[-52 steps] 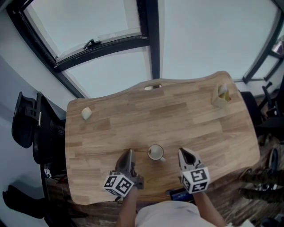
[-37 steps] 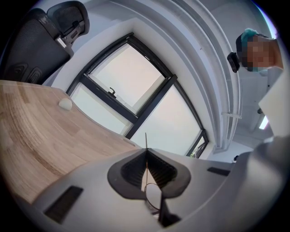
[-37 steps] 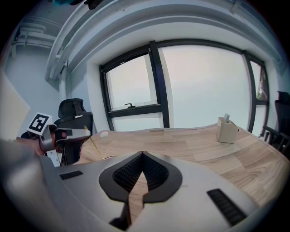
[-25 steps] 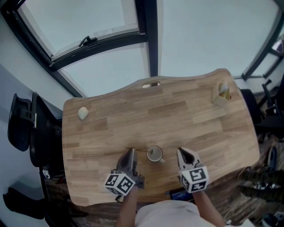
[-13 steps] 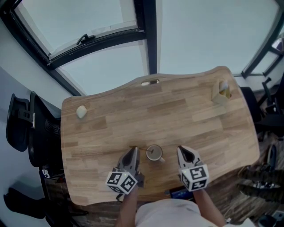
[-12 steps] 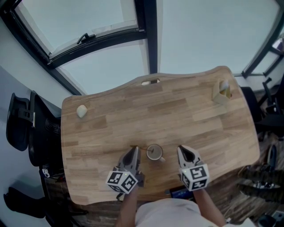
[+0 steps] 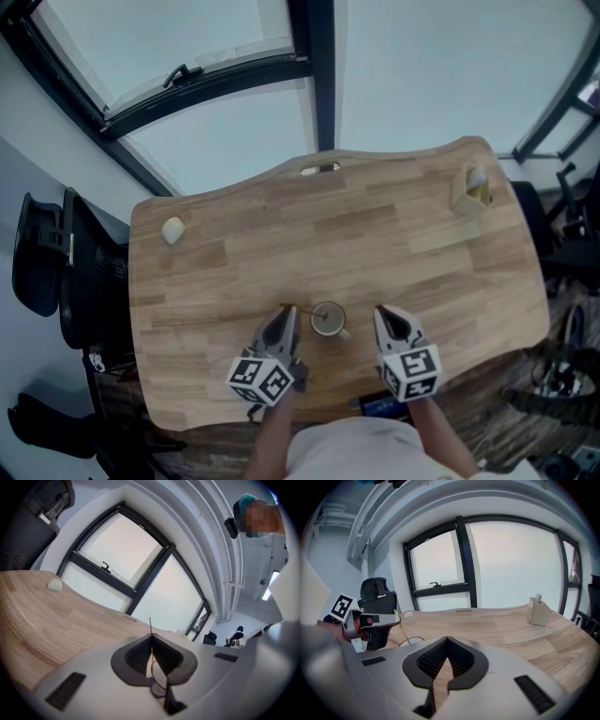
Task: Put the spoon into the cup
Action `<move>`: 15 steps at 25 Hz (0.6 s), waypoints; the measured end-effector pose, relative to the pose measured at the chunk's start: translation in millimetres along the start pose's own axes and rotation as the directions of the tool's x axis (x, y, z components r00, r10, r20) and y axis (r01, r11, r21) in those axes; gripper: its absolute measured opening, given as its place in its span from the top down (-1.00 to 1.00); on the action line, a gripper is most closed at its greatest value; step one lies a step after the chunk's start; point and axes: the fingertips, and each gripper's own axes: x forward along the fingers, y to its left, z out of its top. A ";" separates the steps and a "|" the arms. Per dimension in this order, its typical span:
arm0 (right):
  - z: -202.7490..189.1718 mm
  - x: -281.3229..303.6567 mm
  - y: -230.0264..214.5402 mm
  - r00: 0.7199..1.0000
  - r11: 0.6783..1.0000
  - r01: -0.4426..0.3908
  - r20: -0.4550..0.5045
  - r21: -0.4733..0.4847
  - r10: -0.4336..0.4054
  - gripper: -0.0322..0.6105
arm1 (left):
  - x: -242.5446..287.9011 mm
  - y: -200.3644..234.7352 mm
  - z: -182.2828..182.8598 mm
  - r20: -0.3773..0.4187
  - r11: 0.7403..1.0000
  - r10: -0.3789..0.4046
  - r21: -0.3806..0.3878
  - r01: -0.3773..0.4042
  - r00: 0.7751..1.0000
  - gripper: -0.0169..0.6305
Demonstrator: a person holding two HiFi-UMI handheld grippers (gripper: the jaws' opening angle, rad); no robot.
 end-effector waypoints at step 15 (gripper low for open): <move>-4.5 1.4 5.3 0.999 1.000 -0.030 -0.031 0.001 0.030 0.91 | 7.3 -0.4 -8.6 -0.022 1.000 -0.009 -0.001 0.009 1.000 0.94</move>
